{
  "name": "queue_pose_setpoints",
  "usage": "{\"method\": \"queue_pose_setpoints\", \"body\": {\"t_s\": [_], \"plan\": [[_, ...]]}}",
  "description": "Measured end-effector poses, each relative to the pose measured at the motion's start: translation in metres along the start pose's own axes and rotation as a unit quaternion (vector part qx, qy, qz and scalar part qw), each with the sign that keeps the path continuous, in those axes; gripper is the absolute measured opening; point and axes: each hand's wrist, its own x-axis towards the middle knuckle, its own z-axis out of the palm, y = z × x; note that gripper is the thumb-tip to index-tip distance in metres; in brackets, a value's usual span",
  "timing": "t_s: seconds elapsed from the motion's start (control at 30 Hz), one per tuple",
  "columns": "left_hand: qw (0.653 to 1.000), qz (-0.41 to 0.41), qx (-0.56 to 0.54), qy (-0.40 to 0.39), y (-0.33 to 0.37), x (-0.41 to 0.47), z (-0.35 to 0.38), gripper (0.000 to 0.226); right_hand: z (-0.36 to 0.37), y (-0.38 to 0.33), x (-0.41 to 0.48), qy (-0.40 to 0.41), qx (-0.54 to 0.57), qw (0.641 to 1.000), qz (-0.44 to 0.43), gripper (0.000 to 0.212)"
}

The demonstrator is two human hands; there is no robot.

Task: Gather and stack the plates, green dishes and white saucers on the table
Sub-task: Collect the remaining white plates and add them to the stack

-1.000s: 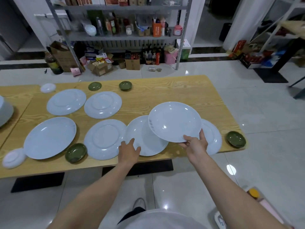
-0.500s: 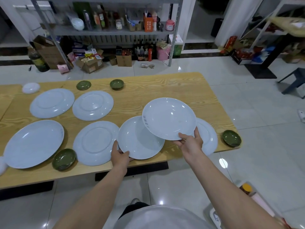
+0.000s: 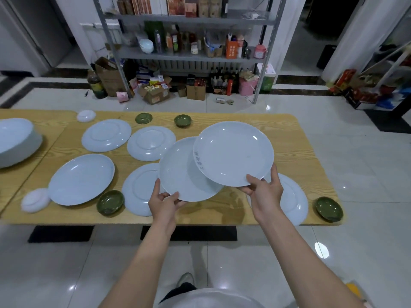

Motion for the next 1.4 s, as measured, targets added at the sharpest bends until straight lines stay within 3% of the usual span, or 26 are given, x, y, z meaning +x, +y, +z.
{"method": "queue_pose_setpoints", "body": {"t_s": [0.33, 0.63, 1.1, 1.4], "plan": [[0.991, 0.096, -0.064, 0.073, 0.059, -0.059, -0.045, 0.083, 0.05, -0.014, -0.038, -0.114, 0.011, 0.993, 0.005, 0.096], [0.974, 0.148, -0.098, 0.14, 0.1, -0.089, -0.12, 0.082, 0.107, 0.025, -0.094, -0.198, -0.004, 0.979, 0.042, 0.093], [0.958, 0.173, -0.131, 0.187, 0.191, -0.082, -0.291, 0.078, 0.239, 0.132, -0.206, -0.213, 0.006, 0.974, 0.08, 0.092], [0.947, 0.181, -0.152, 0.22, 0.234, -0.042, -0.357, 0.078, 0.314, 0.186, -0.223, -0.238, 0.007, 0.967, 0.09, 0.086]]}}
